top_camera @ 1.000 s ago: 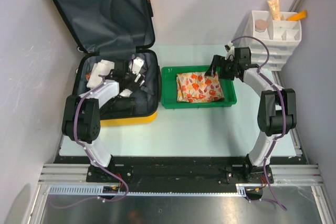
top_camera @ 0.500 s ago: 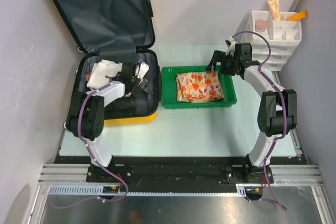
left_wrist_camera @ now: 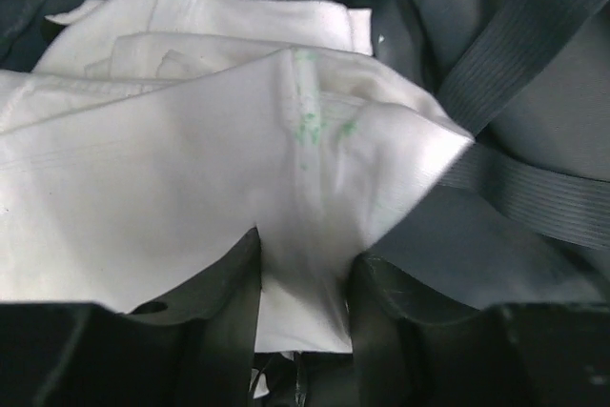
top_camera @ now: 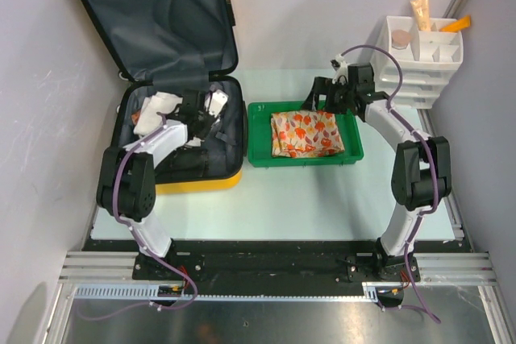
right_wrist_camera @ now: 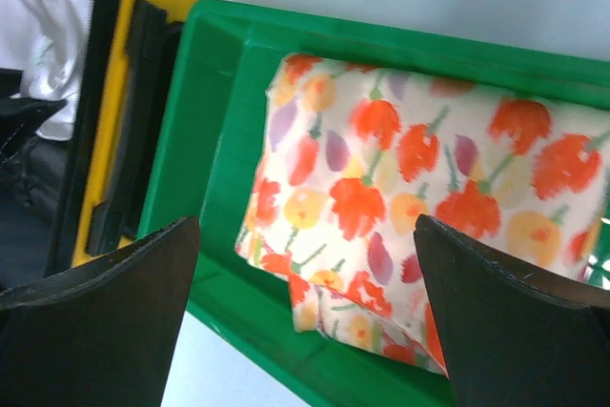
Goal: Open, take out, and arrange the luggage
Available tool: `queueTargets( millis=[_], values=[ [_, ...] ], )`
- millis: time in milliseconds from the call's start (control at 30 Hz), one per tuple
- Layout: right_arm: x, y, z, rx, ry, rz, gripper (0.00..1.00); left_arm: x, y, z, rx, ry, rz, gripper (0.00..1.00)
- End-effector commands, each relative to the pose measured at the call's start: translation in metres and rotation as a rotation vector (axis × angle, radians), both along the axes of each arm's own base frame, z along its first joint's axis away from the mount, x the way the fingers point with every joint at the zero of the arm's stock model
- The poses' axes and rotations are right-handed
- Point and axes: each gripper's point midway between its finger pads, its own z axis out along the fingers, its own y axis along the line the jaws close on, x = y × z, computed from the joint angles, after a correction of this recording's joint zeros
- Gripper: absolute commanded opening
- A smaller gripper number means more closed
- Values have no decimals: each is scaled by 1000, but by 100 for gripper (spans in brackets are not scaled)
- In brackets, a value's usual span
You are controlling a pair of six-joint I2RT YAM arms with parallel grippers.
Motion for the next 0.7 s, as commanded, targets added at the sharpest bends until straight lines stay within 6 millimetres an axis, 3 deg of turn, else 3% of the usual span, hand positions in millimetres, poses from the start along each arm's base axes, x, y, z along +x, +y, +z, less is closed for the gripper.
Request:
queueTargets(
  millis=[0,67,200,267,367,467,633,667],
  values=[
    [12,31,33,58,-94,70,100,-4,-27,39,-147,5,-75,38],
    [13,41,38,71,-102,92,100,-6,-25,37,-173,32,-64,34],
    [15,62,43,106,-108,125,99,-3,-19,44,-247,55,-41,9],
    [13,78,44,128,-110,154,100,-2,-17,46,-283,67,-28,1],
    [8,105,44,185,-89,200,100,0,-19,59,-359,70,-32,0],
    [5,129,46,250,-63,236,100,4,-25,84,-440,48,-48,0],
    [-2,173,60,374,-35,308,100,4,-32,108,-534,52,-39,0],
    [-5,181,54,392,-9,329,100,6,-32,113,-548,47,-36,0]
  ],
)
